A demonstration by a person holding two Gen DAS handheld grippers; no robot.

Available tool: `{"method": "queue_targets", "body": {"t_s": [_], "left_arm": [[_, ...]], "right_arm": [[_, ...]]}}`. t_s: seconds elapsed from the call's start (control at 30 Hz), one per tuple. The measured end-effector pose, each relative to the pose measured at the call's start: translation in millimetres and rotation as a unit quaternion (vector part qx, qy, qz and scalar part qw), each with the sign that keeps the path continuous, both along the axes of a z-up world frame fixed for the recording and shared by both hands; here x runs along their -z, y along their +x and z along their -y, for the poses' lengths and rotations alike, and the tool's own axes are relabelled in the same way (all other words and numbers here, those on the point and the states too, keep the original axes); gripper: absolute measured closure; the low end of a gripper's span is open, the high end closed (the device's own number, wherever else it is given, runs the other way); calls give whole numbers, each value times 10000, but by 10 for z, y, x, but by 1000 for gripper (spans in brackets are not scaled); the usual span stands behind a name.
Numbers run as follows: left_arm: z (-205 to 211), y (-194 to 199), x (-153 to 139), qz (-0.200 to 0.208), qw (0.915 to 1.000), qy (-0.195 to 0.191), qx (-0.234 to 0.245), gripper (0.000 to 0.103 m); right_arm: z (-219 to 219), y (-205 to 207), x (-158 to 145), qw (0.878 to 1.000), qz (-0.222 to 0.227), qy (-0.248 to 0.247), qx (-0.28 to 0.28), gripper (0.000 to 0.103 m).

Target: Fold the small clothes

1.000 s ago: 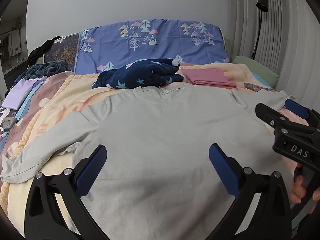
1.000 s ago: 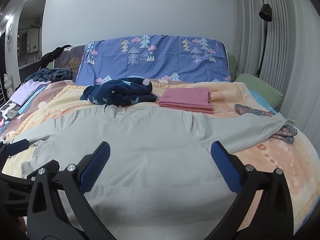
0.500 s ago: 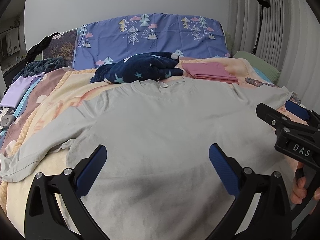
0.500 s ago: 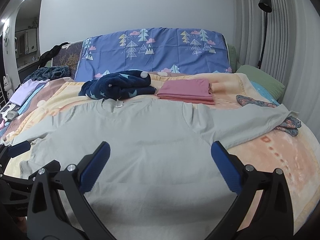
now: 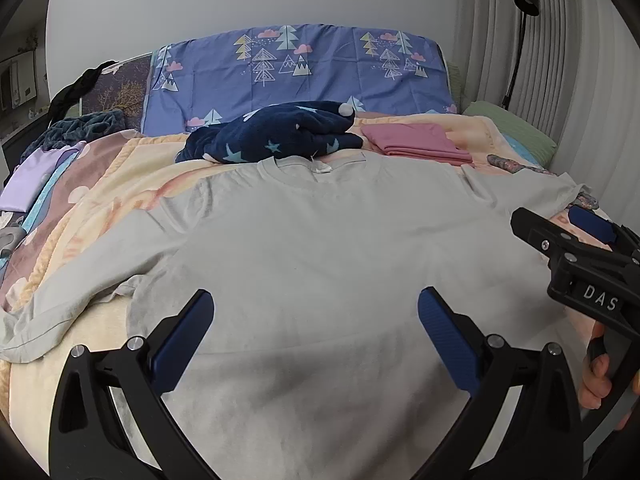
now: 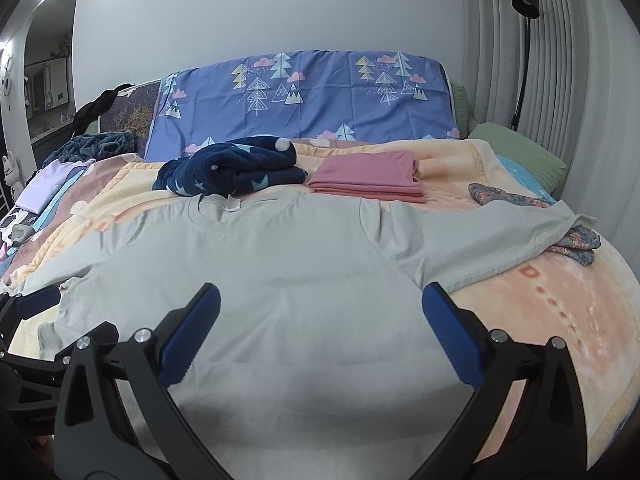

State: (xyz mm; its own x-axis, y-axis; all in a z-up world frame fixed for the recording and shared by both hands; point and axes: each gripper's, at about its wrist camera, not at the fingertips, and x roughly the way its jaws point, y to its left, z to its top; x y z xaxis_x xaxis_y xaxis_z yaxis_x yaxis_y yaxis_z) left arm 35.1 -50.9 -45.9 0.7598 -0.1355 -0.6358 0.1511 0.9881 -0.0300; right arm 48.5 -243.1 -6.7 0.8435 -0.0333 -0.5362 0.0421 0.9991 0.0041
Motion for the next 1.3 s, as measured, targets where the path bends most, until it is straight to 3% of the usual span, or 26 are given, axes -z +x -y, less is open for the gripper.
{"method": "queue_targets", "body": {"t_s": [0.6, 0.7, 0.73, 0.77, 0.87, 0.97, 1.07, 1.17, 1.23, 1.3], "left_arm": [[-35, -20, 43, -49, 9997, -192, 111, 1], [-153, -37, 60, -38, 9992, -374, 136, 17], [-241, -39, 77, -80, 9986, -512, 128, 29], [-383, -34, 103, -163, 9970, -749, 89, 41], [-927, -31, 215, -430, 9882, -1441, -295, 53], [-1582, -118, 368, -604, 9726, -1984, -1055, 53], [-2293, -320, 557, -738, 9450, -2504, -1970, 53], [-2992, -611, 744, -743, 9021, -2915, -3095, 48], [-3439, -792, 852, -683, 8626, -3210, -3849, 45], [-3763, -884, 924, -590, 8322, -3523, -4241, 45]], "right_arm": [[42, -12, 11, 10000, -81, -18, 45, 2], [46, -11, 9, 10000, -84, -20, 47, 2], [45, -11, 9, 9999, -84, -28, 52, 2], [51, -9, 8, 9999, -84, -43, 61, 2], [72, 6, 6, 9999, -99, -78, 86, 2], [65, 19, 11, 9998, -112, -136, 83, 2], [32, 40, 45, 9996, -168, -215, 67, 2], [-11, 67, 95, 9993, -271, -259, 43, 2], [-45, 84, 120, 9990, -337, -291, 20, 2], [-88, 98, 136, 9987, -374, -337, -17, 2]]}}
